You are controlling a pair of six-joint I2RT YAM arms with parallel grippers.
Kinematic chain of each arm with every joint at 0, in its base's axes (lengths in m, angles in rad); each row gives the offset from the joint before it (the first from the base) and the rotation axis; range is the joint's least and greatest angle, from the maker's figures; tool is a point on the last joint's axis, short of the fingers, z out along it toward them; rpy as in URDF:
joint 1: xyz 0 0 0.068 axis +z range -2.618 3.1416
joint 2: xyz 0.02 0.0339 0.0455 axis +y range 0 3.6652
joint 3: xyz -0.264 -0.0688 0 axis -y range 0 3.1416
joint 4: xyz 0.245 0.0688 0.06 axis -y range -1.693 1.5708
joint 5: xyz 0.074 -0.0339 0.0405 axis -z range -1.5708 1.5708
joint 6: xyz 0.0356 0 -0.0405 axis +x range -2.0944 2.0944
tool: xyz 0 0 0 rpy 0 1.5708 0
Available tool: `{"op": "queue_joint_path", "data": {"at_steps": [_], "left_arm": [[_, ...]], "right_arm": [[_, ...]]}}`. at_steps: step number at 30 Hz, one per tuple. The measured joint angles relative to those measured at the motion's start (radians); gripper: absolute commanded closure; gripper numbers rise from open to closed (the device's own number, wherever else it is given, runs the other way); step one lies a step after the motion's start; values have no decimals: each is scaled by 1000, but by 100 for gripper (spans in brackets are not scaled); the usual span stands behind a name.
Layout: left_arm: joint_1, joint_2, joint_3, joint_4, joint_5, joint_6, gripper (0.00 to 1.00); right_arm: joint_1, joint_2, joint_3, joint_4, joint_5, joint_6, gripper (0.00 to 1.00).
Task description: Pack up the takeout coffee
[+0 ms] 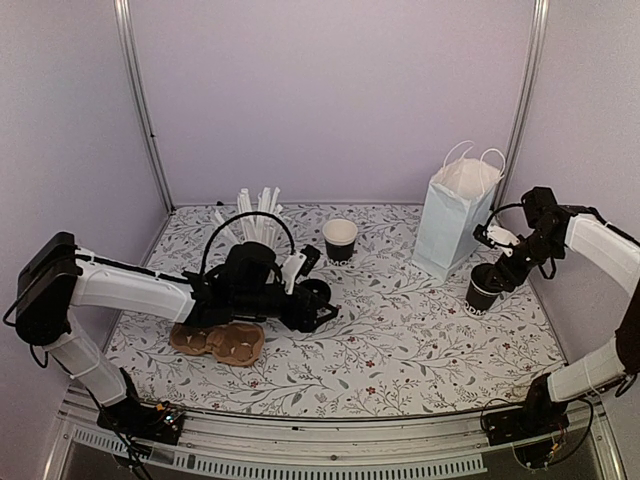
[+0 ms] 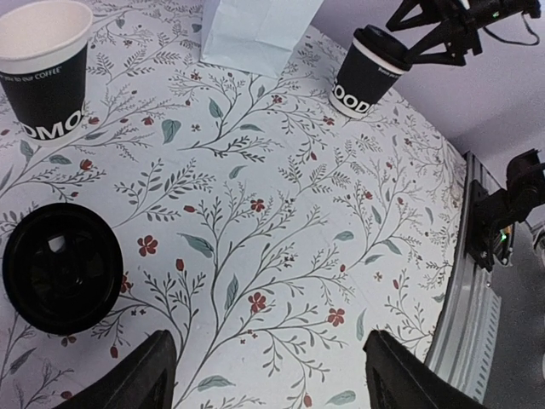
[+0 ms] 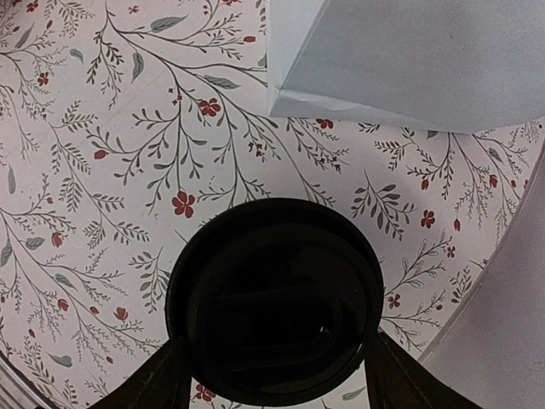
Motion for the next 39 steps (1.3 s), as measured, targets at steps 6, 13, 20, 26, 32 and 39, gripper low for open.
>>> {"op": "queue_joint_path", "data": {"at_steps": [6,13,20,26,32,39], "left_arm": [[0,-6,-18,14,0,0,22],[0,-10,-34,14,0,0,22],[0,-10,-34,16,0,0,22],[0,-10,-35,16,0,-5,22],[0,-10,-35,16,0,-12,22],[0,-10,-35,16,0,-14,22]], "right_arm": [[-5,34,-1,40,17,-2,25],[-6,48,0,69,11,8,21],[-45,92,11,94,-39,42,13],[-64,108,17,96,-80,62,22],[-85,115,27,103,-84,72,27],[-193,148,72,100,-56,69,25]]}}
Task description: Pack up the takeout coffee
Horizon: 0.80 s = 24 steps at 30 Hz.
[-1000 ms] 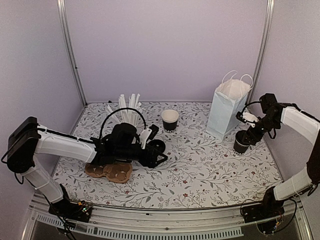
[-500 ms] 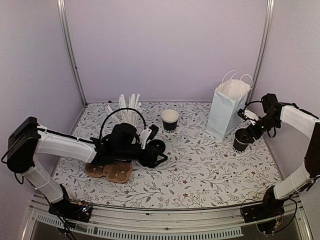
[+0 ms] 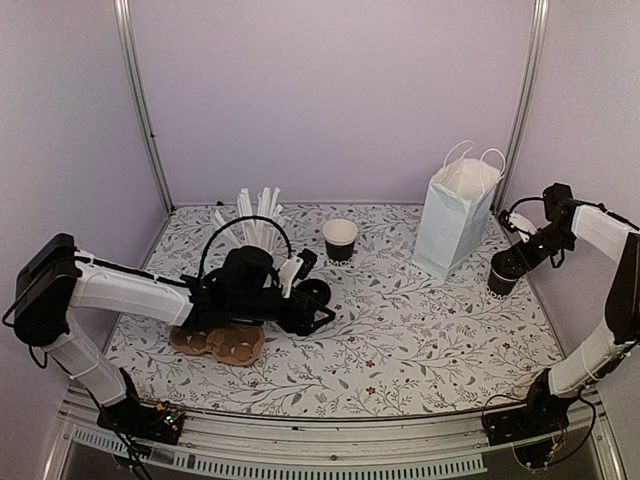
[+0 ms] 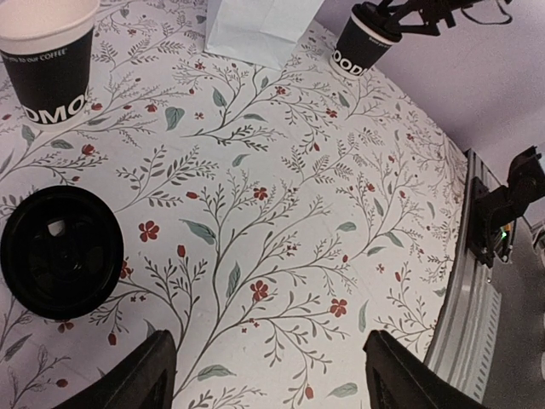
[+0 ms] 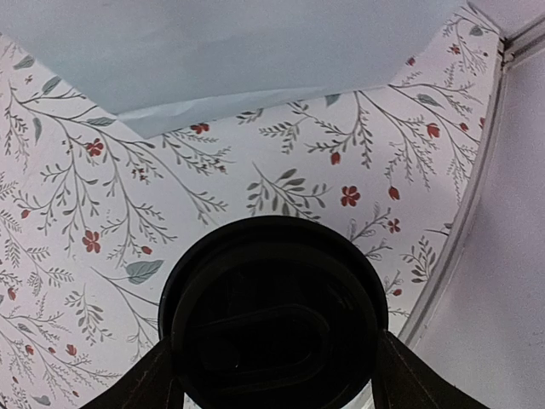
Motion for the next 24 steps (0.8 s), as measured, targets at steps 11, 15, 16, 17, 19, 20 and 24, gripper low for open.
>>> {"op": "queue_joint_path", "data": {"at_steps": [11,15,16,17,19,20,24], "left_arm": [[-2,0,0,2,4,-1,22],[-2,0,0,2,4,0,22],[-2,0,0,2,4,0,22],[-2,0,0,2,4,0,22],[-2,0,0,2,5,0,22],[-2,0,0,2,6,0,22],[-2,0,3,0,8,0,22]], "right_arm": [[-65,42,34,5,-1,3,1],[-65,35,39,0,2,11,1],[-65,31,41,0,5,14,1],[-65,25,42,0,8,16,1],[-65,13,48,-2,22,22,1],[-65,8,52,-2,28,24,1],[-65,-2,60,-3,35,30,4]]}}
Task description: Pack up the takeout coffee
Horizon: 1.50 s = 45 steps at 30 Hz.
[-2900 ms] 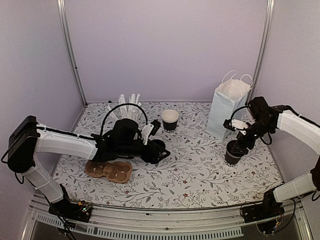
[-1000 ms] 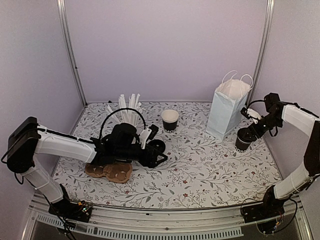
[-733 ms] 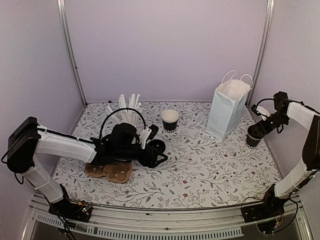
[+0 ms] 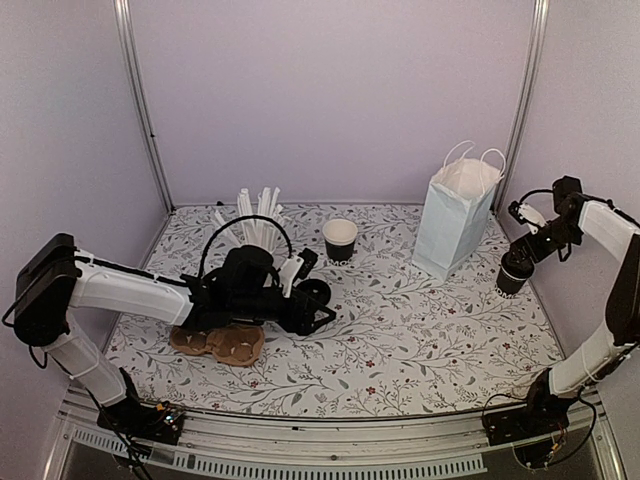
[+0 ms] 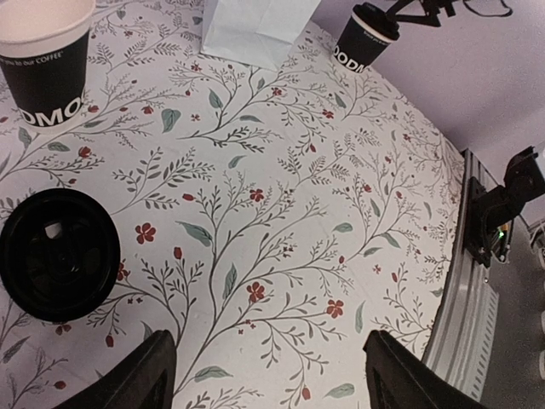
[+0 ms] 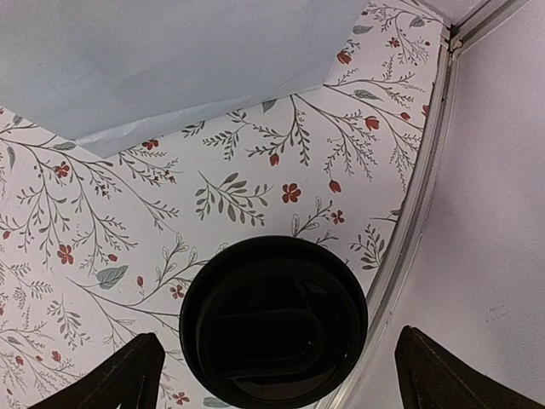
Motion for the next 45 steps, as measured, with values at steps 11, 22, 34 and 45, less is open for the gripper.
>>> {"op": "queue_joint_path", "data": {"at_steps": [11,22,34,45], "left_arm": [[-1,-10,2,-12,-5,5,22],[-3,-10,66,-38,-5,8,24],[-12,-100,76,-105,-52,3,26],[-13,-133,64,-142,-110,0,27]], "right_arm": [[14,-177,106,-69,-102,-3,17],[85,-246,309,-44,-207,48,28],[87,101,465,83,-239,101,70],[137,174,487,145,-323,105,100]]}}
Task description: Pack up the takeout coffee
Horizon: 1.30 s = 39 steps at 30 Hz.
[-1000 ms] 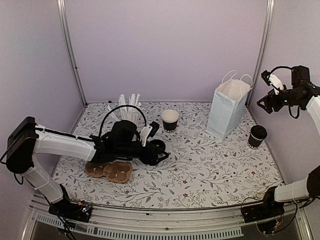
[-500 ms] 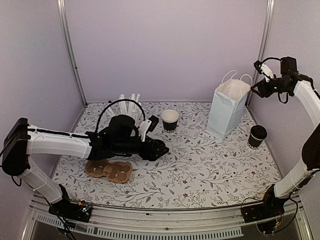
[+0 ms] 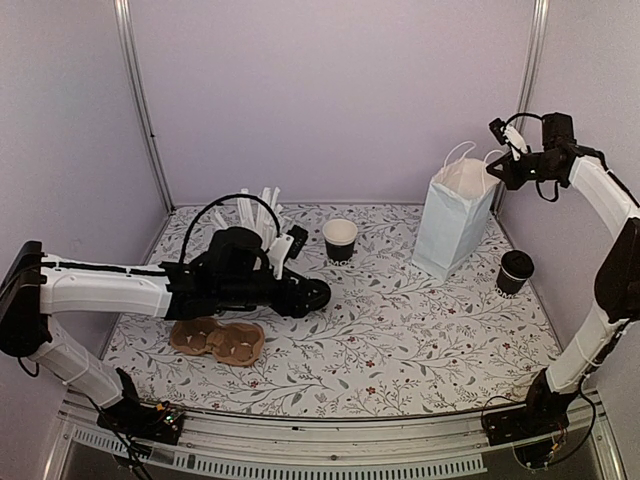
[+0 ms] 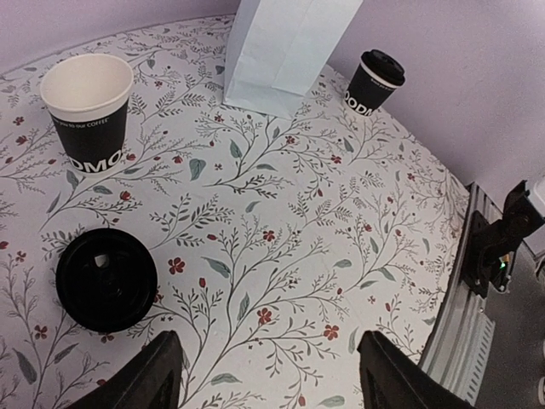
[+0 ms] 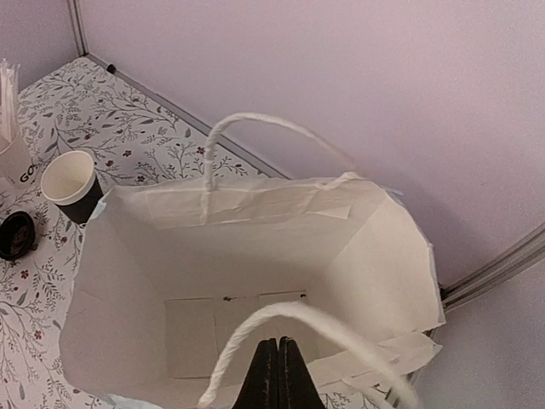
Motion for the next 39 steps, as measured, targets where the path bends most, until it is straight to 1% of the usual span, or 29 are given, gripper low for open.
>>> {"op": "queue_joint_path", "data": {"at_steps": [3,6,8,9,10,11,12,13,15,17,21,24,27,32,33,36,37,38,39], "left_arm": [[0,0,0,-8,-9,6,27],[5,1,5,-23,-15,15,27],[8,5,13,-30,-14,21,27],[10,8,20,-30,-13,24,27],[11,13,26,-30,-11,25,27],[11,19,32,-29,-8,26,27],[11,23,36,-28,-4,26,27],[12,26,39,-28,-1,26,27],[12,31,40,-29,4,26,27],[12,32,40,-29,6,26,26],[12,32,40,-30,7,26,26],[12,27,40,-34,5,26,26],[12,13,39,-43,2,26,26],[13,-16,26,-45,-8,26,26],[13,-22,21,-44,-9,26,26],[13,-35,7,-43,-15,26,26],[13,-38,1,-44,-17,26,26],[13,-40,-5,-44,-19,25,26],[13,-41,-8,-45,-20,25,26]], "right_arm": [[39,-28,-51,-4,-21,-11,100],[97,-92,-111,-10,-23,-19,100],[127,-137,-124,-12,-12,-19,96],[143,-164,-124,-6,3,-16,92],[147,-181,-124,-1,16,-15,85],[148,-202,-124,3,35,-14,74],[147,-214,-124,6,50,-5,61],[143,-226,-124,18,77,-6,53],[139,-230,-124,28,113,3,43],[133,-221,-123,33,151,11,40],[100,-174,-91,37,200,39,44],[47,-124,-46,44,227,53,45],[16,-94,-34,54,250,56,46],[11,-38,-19,66,266,56,48],[11,-26,-14,70,262,54,51],[11,0,-14,87,228,39,68],[11,5,-14,92,214,35,74],[11,8,-15,96,199,30,83],[11,10,-15,98,183,26,89]]}}
